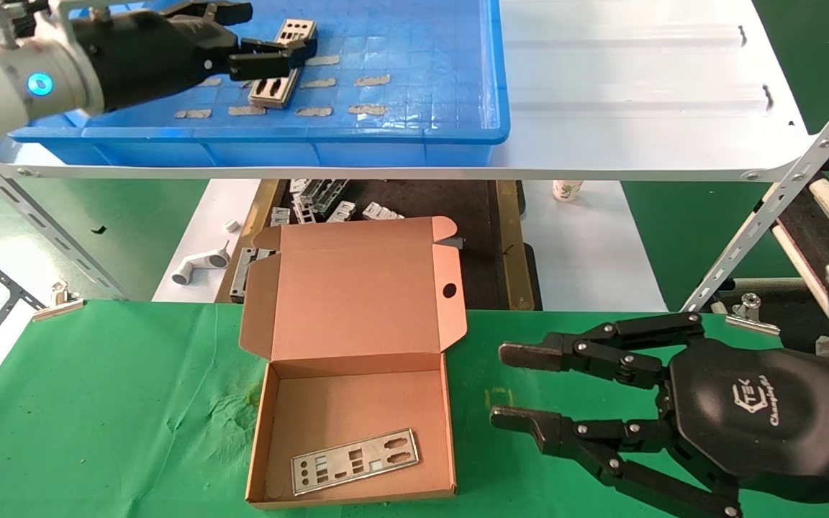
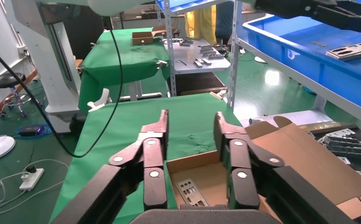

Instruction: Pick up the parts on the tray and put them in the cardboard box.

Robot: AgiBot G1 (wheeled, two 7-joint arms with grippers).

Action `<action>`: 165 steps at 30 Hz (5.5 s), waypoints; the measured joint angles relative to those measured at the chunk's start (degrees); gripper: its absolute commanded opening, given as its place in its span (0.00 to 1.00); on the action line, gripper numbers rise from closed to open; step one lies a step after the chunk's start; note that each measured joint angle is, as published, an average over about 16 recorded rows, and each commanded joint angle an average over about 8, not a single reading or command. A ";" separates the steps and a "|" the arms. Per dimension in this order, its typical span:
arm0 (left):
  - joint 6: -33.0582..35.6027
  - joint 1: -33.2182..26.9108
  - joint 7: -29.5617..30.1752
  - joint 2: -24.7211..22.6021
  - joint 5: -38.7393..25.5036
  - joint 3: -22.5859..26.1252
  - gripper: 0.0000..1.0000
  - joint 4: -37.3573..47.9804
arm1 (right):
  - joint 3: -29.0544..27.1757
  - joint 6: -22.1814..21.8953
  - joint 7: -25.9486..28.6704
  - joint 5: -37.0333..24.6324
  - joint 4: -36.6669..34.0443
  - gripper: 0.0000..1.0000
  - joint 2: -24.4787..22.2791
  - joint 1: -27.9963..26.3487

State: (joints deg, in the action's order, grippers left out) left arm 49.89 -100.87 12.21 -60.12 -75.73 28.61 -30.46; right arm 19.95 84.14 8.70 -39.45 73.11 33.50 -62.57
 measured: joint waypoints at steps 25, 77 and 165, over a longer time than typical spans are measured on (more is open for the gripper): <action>-5.61 -8.71 4.83 -7.26 -7.57 4.51 0.44 16.44 | 0.03 -0.01 -0.01 0.02 0.00 0.00 -0.01 -0.01; -5.91 -10.30 -3.19 -7.93 -3.94 1.81 0.00 19.60 | 0.08 -0.03 -0.04 0.05 0.00 0.00 -0.03 -0.02; 31.96 13.17 -21.94 1.52 -5.78 17.42 1.00 -5.41 | 0.17 -0.07 -0.08 0.11 0.00 0.00 -0.06 -0.04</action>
State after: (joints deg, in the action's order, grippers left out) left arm 81.85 -87.71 -9.73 -58.61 -81.51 46.04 -35.87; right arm 20.12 84.07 8.62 -39.34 73.11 33.44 -62.61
